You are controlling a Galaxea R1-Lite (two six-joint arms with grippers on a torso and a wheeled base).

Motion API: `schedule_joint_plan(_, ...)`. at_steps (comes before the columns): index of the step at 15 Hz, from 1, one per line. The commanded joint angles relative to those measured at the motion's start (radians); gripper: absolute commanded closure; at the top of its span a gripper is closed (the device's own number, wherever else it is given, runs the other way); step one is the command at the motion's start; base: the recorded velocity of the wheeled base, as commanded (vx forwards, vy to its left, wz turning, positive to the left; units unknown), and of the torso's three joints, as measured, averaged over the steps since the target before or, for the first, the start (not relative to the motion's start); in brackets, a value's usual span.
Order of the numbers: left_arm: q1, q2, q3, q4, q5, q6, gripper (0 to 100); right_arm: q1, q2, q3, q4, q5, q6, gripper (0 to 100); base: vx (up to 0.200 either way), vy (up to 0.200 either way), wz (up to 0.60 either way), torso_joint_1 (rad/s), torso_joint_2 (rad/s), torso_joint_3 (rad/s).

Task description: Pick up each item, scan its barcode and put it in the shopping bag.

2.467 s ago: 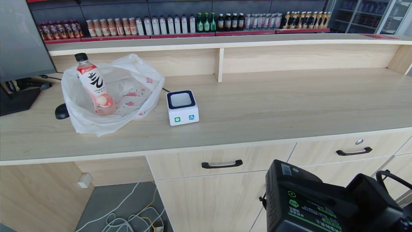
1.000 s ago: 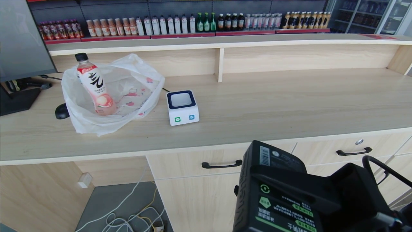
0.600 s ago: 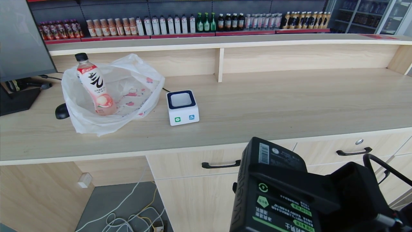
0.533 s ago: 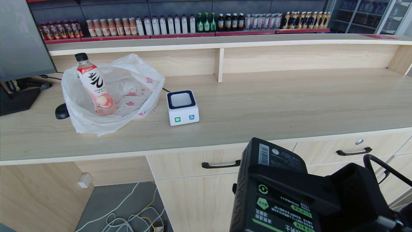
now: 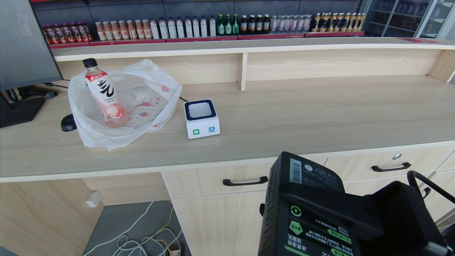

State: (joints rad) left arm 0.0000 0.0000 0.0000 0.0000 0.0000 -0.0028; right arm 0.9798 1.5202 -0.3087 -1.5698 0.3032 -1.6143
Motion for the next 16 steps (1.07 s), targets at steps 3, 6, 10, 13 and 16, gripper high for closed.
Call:
schedule_joint_plan(3, 0.0, 0.0, 0.0, 0.0, 0.0, 0.0, 0, 0.0, -0.012, 0.003, -0.001, 0.001, -0.001, 100, 0.0, 0.0, 0.0, 0.0, 0.0, 0.0)
schedule_joint_plan(6, 0.0, 0.0, 0.0, 0.0, 0.0, 0.0, 0, 0.003, -0.018, 0.031, -0.001, 0.001, -0.001, 100, 0.0, 0.0, 0.0, 0.0, 0.0, 0.0)
schedule_joint_plan(10, 0.0, 0.0, 0.0, 0.0, 0.0, 0.0, 0, 0.003, -0.023, 0.026, -0.001, 0.001, -0.001, 100, 0.0, 0.0, 0.0, 0.0, 0.0, 0.0)
schedule_joint_plan(13, 0.0, 0.0, 0.0, 0.0, 0.0, 0.0, 0, 0.002, -0.032, 0.022, -0.001, -0.001, 0.103, 100, 0.0, 0.0, 0.0, 0.0, 0.0, 0.0)
schedule_joint_plan(16, 0.0, 0.0, 0.0, 0.0, 0.0, 0.0, 0, -0.004, -0.031, 0.042, -0.001, -0.035, 0.407, 100, 0.0, 0.0, 0.0, 0.0, 0.0, 0.0)
